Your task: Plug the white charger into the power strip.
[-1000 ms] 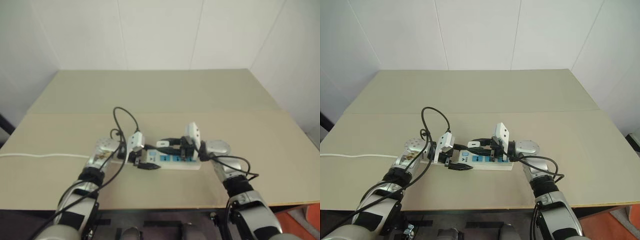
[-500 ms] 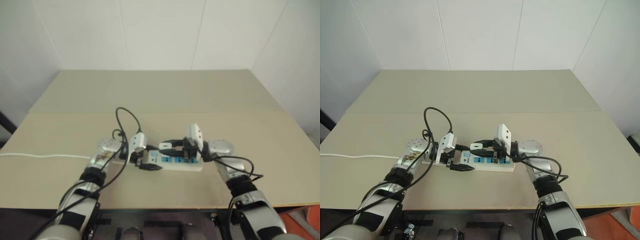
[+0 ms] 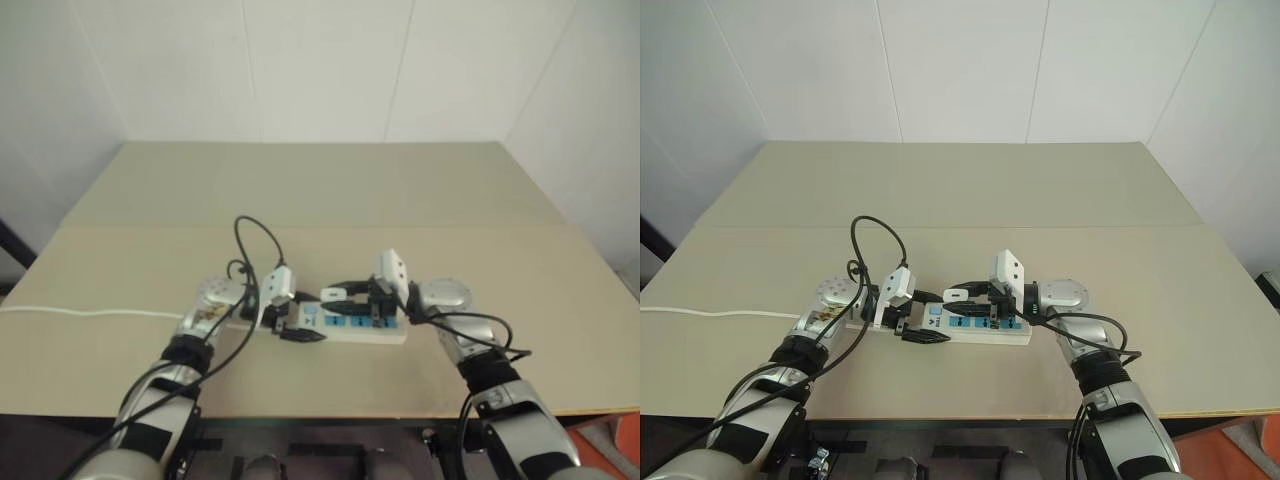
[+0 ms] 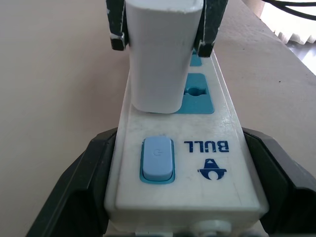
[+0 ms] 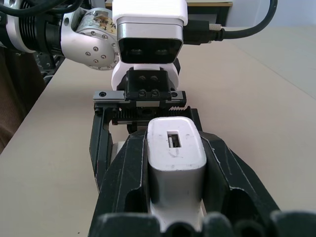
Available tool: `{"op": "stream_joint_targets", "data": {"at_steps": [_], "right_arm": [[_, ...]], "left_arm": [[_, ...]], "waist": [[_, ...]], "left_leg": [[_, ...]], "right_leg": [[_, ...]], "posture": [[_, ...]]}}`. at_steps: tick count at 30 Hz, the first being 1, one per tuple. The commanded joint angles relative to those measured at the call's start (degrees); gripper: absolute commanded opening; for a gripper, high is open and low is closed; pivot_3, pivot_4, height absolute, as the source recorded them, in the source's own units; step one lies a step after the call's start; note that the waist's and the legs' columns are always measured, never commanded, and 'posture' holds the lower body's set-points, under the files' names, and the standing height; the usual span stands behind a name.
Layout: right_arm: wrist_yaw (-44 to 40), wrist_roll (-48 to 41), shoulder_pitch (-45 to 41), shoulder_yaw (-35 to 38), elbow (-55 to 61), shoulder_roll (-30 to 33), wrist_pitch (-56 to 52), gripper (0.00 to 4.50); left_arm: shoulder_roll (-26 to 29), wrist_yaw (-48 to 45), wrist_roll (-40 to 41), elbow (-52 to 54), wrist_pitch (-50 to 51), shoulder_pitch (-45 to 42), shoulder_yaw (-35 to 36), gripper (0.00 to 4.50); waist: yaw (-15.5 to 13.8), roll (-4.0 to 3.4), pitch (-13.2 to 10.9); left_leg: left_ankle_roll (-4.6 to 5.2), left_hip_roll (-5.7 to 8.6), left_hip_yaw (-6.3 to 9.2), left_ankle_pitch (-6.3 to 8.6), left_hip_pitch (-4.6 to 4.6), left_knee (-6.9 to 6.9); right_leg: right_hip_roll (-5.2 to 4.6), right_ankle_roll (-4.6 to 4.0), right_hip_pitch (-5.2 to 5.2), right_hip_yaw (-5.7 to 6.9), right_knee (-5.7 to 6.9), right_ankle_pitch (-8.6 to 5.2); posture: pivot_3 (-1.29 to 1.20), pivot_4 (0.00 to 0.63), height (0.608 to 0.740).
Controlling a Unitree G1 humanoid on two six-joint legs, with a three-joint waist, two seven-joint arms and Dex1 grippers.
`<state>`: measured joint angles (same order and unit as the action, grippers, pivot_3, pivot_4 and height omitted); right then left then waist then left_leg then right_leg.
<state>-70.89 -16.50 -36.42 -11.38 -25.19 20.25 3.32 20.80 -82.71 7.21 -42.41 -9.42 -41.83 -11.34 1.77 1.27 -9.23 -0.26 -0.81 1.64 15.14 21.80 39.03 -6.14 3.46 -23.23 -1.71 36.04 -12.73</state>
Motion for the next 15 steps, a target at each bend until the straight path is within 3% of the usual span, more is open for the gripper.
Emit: {"op": "stream_joint_targets", "data": {"at_steps": [1, 15], "right_arm": [[1.24, 6.27, 2.49, -2.16, -4.42, 4.13, -2.78, 1.11], [2.95, 5.91, 4.31, -3.27, -5.46, 6.6, -5.39, 1.11]], "left_arm": [[1.84, -1.28, -0.11, 0.3, 0.37, -0.02, 0.26, 3.31], [2.4, -1.47, -0.02, 0.73, 0.81, 0.12, 0.41, 3.31]], "waist": [[0.01, 0.0, 0.0], [0.01, 0.02, 0.02]], "left_leg": [[0.0, 0.0, -0.01, 0.0, -0.04, -0.01], [0.0, -0.01, -0.02, 0.0, -0.31, -0.06]], "right_leg": [[0.0, 0.0, 0.02, 0.0, 0.0, 0.0], [0.0, 0.0, 0.24, -0.01, -0.07, -0.01]], "posture": [[0.0, 0.15, 0.74], [0.0, 0.15, 0.74]]}}
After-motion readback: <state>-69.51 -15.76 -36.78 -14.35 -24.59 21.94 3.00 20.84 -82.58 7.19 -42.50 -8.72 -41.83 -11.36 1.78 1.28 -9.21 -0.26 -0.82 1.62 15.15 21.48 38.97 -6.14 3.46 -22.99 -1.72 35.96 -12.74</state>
